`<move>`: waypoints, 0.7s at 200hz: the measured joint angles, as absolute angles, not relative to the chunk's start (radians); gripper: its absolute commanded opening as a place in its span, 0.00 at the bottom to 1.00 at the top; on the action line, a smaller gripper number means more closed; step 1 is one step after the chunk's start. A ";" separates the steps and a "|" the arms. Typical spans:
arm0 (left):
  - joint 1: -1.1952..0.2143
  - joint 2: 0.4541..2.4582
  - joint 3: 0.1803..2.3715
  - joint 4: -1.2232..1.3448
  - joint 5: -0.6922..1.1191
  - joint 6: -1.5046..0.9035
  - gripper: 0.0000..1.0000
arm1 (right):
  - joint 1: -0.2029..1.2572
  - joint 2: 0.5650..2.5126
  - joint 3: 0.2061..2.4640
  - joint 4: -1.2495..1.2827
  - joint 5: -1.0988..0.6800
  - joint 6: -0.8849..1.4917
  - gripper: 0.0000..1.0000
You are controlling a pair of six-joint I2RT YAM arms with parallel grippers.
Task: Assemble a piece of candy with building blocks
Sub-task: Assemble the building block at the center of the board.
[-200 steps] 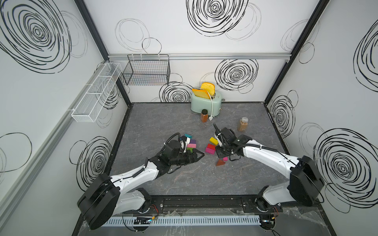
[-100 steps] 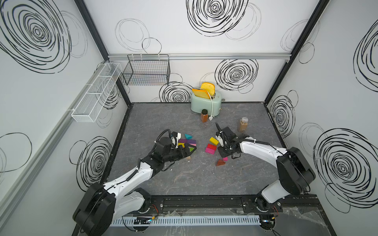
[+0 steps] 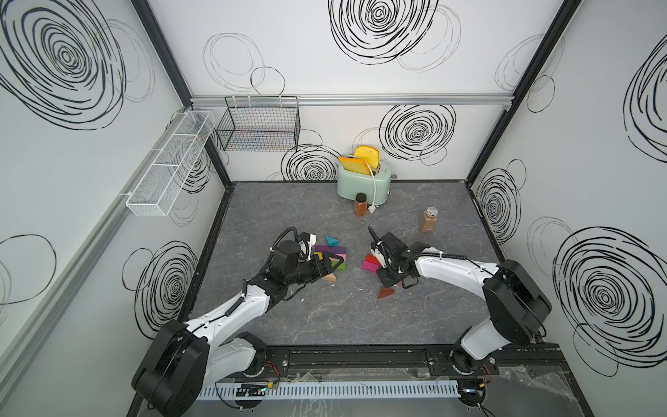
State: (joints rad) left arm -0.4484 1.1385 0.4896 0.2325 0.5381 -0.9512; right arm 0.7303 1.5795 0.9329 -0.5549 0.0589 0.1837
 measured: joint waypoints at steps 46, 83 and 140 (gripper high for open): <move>-0.443 1.139 0.490 0.234 0.543 -0.949 0.89 | 0.713 1.647 0.942 -0.554 0.060 0.189 0.15; -0.440 1.138 0.490 0.234 0.543 -0.941 0.89 | 0.686 1.674 0.958 -0.551 0.053 0.183 0.22; -0.430 1.139 0.490 0.234 0.556 -0.938 0.90 | 0.684 1.674 0.973 -0.563 0.105 0.145 0.40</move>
